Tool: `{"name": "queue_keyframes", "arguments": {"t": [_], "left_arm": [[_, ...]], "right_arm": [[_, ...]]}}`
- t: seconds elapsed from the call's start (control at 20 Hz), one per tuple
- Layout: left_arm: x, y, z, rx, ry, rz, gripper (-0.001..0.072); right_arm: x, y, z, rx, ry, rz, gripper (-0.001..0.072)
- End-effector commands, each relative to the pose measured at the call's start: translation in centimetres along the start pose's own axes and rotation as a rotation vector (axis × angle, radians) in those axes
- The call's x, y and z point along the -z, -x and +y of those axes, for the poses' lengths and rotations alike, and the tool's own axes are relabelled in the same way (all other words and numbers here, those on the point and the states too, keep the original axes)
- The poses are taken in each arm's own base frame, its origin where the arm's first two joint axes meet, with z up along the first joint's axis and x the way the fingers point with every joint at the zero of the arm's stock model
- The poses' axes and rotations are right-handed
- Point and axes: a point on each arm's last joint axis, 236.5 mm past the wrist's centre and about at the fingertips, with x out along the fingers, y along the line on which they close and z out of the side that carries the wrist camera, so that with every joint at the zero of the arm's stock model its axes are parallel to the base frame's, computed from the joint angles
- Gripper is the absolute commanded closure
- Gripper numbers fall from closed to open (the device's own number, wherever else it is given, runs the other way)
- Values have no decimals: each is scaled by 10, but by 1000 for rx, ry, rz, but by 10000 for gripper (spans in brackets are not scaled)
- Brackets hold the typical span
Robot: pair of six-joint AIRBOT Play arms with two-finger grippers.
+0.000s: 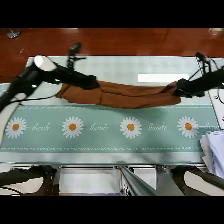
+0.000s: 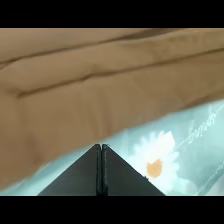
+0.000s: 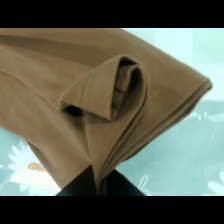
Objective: Fold the shirts.
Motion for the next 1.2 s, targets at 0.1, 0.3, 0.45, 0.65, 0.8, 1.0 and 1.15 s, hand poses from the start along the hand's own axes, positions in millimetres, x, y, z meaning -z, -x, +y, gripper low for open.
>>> {"name": "queue_keyframes", "arguments": {"t": [0.1, 0.3, 0.45, 0.65, 0.8, 1.0, 1.15], "left_arm": [[14, -89, -87, 69, -25, 30, 690], [36, -143, -132, 101, -65, 34, 691], [76, -177, -143, 106, -30, 139, 691], [132, -192, -170, 153, -16, 289, 690], [132, -182, -192, 209, -12, 319, 689], [42, -122, -160, 215, 44, 174, 689], [-17, -32, -107, 149, 33, 70, 689]], "right_arm": [[43, 68, 43, -59, 24, -195, 682], [60, 92, 56, -69, 36, -244, 682], [65, 95, 69, -118, 48, -234, 681], [65, 92, 84, -141, 96, -239, 682], [65, 90, 87, -130, 113, -241, 681], [67, 89, 86, -124, 114, -232, 682], [60, 89, 93, -144, 146, -260, 681]]}}
